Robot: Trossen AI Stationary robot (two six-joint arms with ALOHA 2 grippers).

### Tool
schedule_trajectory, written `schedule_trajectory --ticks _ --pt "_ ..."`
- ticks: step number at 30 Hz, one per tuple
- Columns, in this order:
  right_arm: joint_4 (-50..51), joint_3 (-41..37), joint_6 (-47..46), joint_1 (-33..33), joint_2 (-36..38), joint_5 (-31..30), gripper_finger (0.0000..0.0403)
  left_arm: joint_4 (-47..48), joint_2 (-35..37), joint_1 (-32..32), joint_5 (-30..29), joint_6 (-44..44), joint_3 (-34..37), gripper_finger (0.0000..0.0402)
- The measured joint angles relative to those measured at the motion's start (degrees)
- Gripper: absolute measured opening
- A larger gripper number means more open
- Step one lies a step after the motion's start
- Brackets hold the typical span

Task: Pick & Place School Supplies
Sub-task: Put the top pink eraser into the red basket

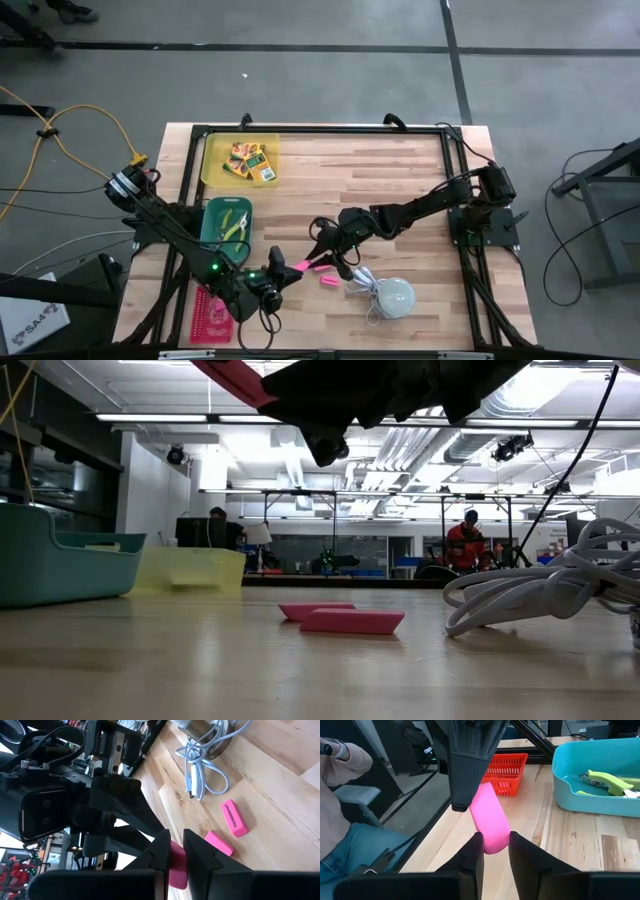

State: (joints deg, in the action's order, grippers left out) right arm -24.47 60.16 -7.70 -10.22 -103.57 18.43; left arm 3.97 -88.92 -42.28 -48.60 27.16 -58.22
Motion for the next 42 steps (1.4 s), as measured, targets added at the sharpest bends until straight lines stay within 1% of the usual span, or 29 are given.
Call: schedule_trajectory --ticks 13,17,20,25,28,33,38,40,42 --pt "0.63 0.00 -0.26 0.13 0.07 0.20 0.0132 0.14 0.00 0.00 0.04 0.02 0.00 0.0031" --pt "1.27 0.00 -0.28 0.13 0.07 0.49 0.0144 0.13 0.00 0.00 0.03 -0.07 0.00 0.0030" --pt "1.48 0.00 -0.31 0.22 0.07 1.87 0.0151 0.09 0.00 0.00 0.07 -0.17 0.00 0.0030" --pt "1.84 0.00 -0.31 0.24 0.07 2.78 0.0161 0.09 0.00 -0.02 0.50 -0.17 0.00 0.0020" --pt "3.88 0.00 -0.30 0.75 0.07 2.93 0.0166 0.13 -0.02 -0.02 0.48 -0.17 0.00 0.0017" --pt "10.88 0.00 -0.29 2.07 0.07 1.84 0.0172 0.24 0.00 -0.61 0.26 -1.12 0.00 0.0015" --pt "17.10 0.00 -0.29 2.12 0.07 -2.08 0.0172 0.99 0.00 -2.16 -3.20 -7.48 0.00 0.0014" --pt "18.39 0.00 -0.28 1.94 0.07 -2.45 0.0172 1.35 -0.01 -3.36 -5.38 -10.14 0.00 0.0014" --pt "18.94 0.00 -1.10 1.90 0.07 -2.45 0.0172 1.44 -0.02 -4.90 -8.79 -14.09 -0.03 0.0014"
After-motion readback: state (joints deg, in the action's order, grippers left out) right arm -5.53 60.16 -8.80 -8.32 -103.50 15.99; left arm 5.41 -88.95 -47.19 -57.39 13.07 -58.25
